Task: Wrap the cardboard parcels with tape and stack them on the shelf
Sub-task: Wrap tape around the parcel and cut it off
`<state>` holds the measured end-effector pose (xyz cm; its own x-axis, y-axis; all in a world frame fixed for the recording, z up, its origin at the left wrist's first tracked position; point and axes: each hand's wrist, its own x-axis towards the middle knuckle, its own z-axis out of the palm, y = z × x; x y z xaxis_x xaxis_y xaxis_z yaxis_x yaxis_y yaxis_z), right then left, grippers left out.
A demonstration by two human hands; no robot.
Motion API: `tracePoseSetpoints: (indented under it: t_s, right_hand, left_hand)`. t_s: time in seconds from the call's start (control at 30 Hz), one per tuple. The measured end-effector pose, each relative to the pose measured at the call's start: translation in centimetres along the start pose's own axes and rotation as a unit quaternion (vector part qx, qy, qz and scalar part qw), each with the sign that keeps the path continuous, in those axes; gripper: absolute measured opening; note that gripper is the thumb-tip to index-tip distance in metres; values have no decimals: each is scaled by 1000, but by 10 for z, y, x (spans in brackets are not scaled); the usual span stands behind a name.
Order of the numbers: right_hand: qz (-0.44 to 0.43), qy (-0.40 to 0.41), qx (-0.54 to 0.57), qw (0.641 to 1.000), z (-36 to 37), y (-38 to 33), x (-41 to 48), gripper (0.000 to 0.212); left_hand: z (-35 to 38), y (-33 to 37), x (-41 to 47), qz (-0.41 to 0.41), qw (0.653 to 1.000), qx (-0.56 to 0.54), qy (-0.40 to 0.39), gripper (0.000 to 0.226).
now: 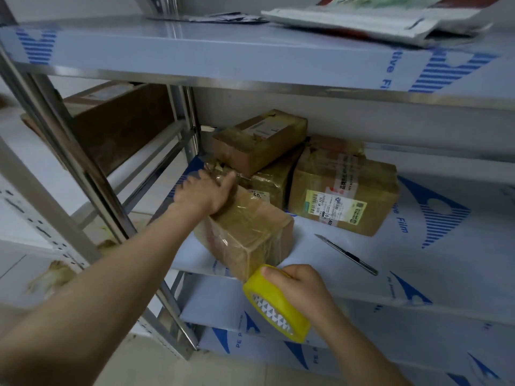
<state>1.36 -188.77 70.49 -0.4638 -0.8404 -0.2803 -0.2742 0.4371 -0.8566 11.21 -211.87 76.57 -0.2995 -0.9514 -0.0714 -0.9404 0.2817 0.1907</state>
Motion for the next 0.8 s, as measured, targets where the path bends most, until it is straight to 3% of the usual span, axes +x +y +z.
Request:
tracePoseSetpoints:
  t_s: [0.07, 0.17, 0.3, 0.37, 0.43, 0.53, 0.6, 0.7, 0.8]
  right_hand:
    - [6, -5, -1, 1000, 0, -1, 2, 45]
    - [15, -7, 2, 1000, -2, -2, 2, 44]
    - [19, -12, -5, 1000, -1, -2, -1, 59]
    - [26, -5, -7, 1000, 0, -3, 0, 50]
    - [29, -5, -5, 1000, 0, -5, 1, 40]
    - [28, 0, -10, 1000, 1, -5, -1, 49]
    - [20, 0, -4, 1000, 1, -3, 2, 55]
    - [26, -8, 26, 999, 2, -4, 1, 54]
    - [34, -10, 55, 998, 2, -8, -2, 65]
  left_hand:
    - [6, 3, -6, 6, 999, 11, -38, 75]
    - [-6, 10, -11, 23, 996, 75, -30, 62]
    - [8, 35, -56, 88, 994, 58, -7, 89]
    - [20, 42, -75, 126, 989, 58, -56, 100]
    - [16, 45, -77, 131, 987, 61, -66, 96]
    - [14, 46, -89, 151, 986, 62, 14, 98]
    - [23, 50, -104, 184, 981, 57, 24, 104]
    - [30, 49, -112, 224, 971, 72, 40, 87]
    - [18, 34, -111, 320, 945, -40, 56, 84]
